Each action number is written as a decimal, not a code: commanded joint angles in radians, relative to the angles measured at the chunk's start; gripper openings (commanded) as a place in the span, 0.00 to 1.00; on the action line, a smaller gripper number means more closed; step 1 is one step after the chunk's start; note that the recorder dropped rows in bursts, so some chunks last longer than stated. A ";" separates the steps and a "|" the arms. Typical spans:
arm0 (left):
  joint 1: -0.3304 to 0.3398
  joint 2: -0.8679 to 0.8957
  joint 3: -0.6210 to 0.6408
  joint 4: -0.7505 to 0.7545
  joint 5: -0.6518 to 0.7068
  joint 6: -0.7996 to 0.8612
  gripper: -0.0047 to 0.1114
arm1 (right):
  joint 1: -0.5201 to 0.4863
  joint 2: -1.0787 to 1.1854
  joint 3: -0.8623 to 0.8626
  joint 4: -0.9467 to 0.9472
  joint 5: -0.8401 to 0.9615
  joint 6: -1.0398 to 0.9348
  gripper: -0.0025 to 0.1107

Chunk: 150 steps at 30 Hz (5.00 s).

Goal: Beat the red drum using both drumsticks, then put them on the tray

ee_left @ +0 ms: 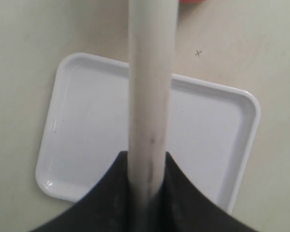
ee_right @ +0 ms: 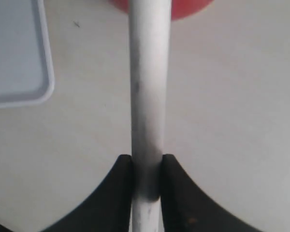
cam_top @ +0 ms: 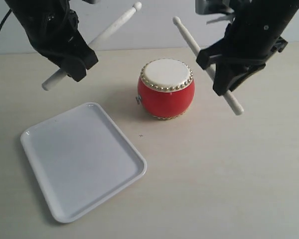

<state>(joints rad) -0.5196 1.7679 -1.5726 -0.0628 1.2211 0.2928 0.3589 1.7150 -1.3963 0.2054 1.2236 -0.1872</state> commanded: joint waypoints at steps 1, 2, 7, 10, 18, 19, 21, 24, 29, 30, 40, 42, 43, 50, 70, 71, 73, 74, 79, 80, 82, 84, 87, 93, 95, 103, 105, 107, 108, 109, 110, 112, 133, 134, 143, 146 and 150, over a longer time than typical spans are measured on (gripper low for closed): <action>0.001 -0.009 0.056 -0.006 0.000 -0.011 0.04 | 0.001 -0.003 0.082 -0.011 -0.002 0.007 0.02; 0.001 -0.009 0.069 -0.006 0.000 -0.011 0.04 | 0.001 -0.003 0.092 -0.011 -0.002 0.007 0.02; 0.001 -0.009 0.138 -0.006 0.000 -0.011 0.04 | 0.001 -0.005 0.100 -0.011 -0.002 0.007 0.02; 0.001 -0.009 0.173 -0.006 0.000 -0.011 0.04 | 0.001 0.009 0.112 -0.011 -0.002 0.005 0.02; -0.001 -0.009 0.190 -0.015 -0.018 -0.011 0.04 | 0.001 0.007 0.049 0.000 -0.002 0.005 0.02; -0.001 -0.009 0.190 -0.015 -0.018 -0.011 0.04 | 0.001 -0.002 0.027 0.005 -0.002 0.007 0.02; -0.001 -0.009 0.190 -0.015 -0.018 -0.011 0.04 | 0.001 -0.017 -0.014 0.028 -0.002 0.007 0.02; -0.001 -0.009 0.190 -0.014 -0.029 -0.011 0.04 | 0.001 -0.009 -0.035 0.048 -0.002 0.007 0.02; -0.001 -0.009 0.190 -0.032 -0.033 -0.014 0.04 | 0.001 0.144 0.067 0.046 -0.002 0.015 0.02; -0.001 -0.009 0.190 -0.036 -0.027 -0.013 0.04 | 0.001 0.169 0.074 0.051 -0.002 0.015 0.02; -0.003 -0.009 0.188 -0.047 -0.014 -0.002 0.04 | 0.001 -0.012 -0.008 0.037 -0.002 -0.001 0.02; -0.003 -0.009 0.188 -0.047 -0.040 0.010 0.04 | 0.001 -0.064 -0.006 -0.012 -0.002 -0.001 0.02; -0.003 -0.009 0.188 -0.047 -0.052 0.016 0.04 | 0.001 -0.089 -0.001 -0.043 -0.002 -0.001 0.02; -0.031 0.030 0.119 -0.042 -0.038 0.046 0.04 | -0.016 -0.129 0.055 -0.099 -0.002 0.010 0.02; -0.082 0.284 -0.039 0.023 0.000 0.017 0.04 | -0.023 -0.131 0.135 -0.099 -0.002 0.000 0.02; -0.082 0.293 -0.023 0.025 0.000 0.017 0.04 | -0.023 -0.131 0.135 -0.099 -0.002 0.000 0.02; -0.084 0.288 -0.018 0.023 0.000 0.017 0.04 | -0.023 -0.131 0.135 -0.099 -0.002 0.000 0.02; -0.084 0.272 -0.020 0.021 0.000 0.019 0.04 | -0.023 -0.131 0.135 -0.094 -0.002 0.000 0.02; -0.047 0.153 -0.031 0.021 0.000 0.016 0.04 | -0.021 -0.131 0.135 -0.007 -0.002 -0.031 0.02; -0.038 0.134 -0.031 0.021 0.000 0.014 0.04 | -0.021 -0.128 0.135 0.023 -0.002 -0.042 0.02; -0.018 0.087 -0.031 0.019 0.000 0.014 0.04 | -0.021 -0.120 0.135 0.066 -0.002 -0.054 0.02; 0.000 0.056 -0.031 0.016 0.000 0.014 0.04 | -0.021 -0.105 0.135 0.082 -0.002 -0.054 0.02; 0.026 0.023 -0.010 -0.016 0.000 0.014 0.04 | -0.015 -0.071 0.133 0.086 -0.002 -0.048 0.02; 0.032 0.000 0.045 -0.034 0.000 0.014 0.04 | 0.024 0.020 0.133 0.038 -0.002 -0.048 0.02; 0.032 0.000 0.063 -0.057 0.000 0.010 0.04 | 0.024 0.107 0.133 -0.014 -0.002 -0.022 0.02; 0.032 -0.009 0.116 -0.083 0.000 -0.002 0.04 | 0.024 0.189 0.094 -0.003 -0.002 -0.031 0.02; 0.032 -0.009 0.116 -0.081 0.000 0.004 0.04 | 0.024 0.131 0.070 -0.010 -0.002 -0.031 0.02; 0.032 -0.009 0.116 -0.081 0.000 0.025 0.04 | 0.024 0.066 0.048 -0.022 -0.002 -0.036 0.02; 0.032 -0.009 0.116 -0.081 0.000 0.038 0.04 | 0.024 0.041 0.036 -0.032 -0.002 -0.036 0.02; 0.032 -0.009 0.116 -0.080 0.000 0.053 0.04 | 0.024 0.017 0.027 -0.032 -0.002 -0.036 0.02; 0.032 -0.009 0.116 -0.080 0.000 0.062 0.04 | 0.024 -0.016 0.018 -0.032 -0.002 -0.036 0.02; 0.030 0.002 0.110 -0.080 -0.007 0.074 0.04 | 0.024 -0.053 0.013 -0.032 -0.002 -0.036 0.02; -0.087 0.232 -0.113 0.016 0.000 0.066 0.04 | 0.024 -0.109 0.013 -0.093 -0.002 -0.025 0.02; -0.087 0.238 -0.113 0.022 0.000 0.068 0.04 | 0.024 -0.109 0.013 -0.093 -0.002 -0.025 0.02; -0.064 0.363 -0.059 0.031 0.000 0.036 0.04 | 0.024 -0.109 0.013 -0.087 -0.002 -0.025 0.02; -0.055 0.283 -0.059 0.054 0.000 0.036 0.04 | 0.024 -0.109 0.013 -0.081 -0.002 -0.025 0.02; -0.021 0.152 -0.059 0.044 0.000 0.036 0.04 | 0.024 -0.102 0.013 -0.001 -0.002 -0.025 0.02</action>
<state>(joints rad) -0.5634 2.0104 -1.6286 -0.0227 1.2204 0.3362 0.3828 1.6155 -1.3801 0.1472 1.2214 -0.2124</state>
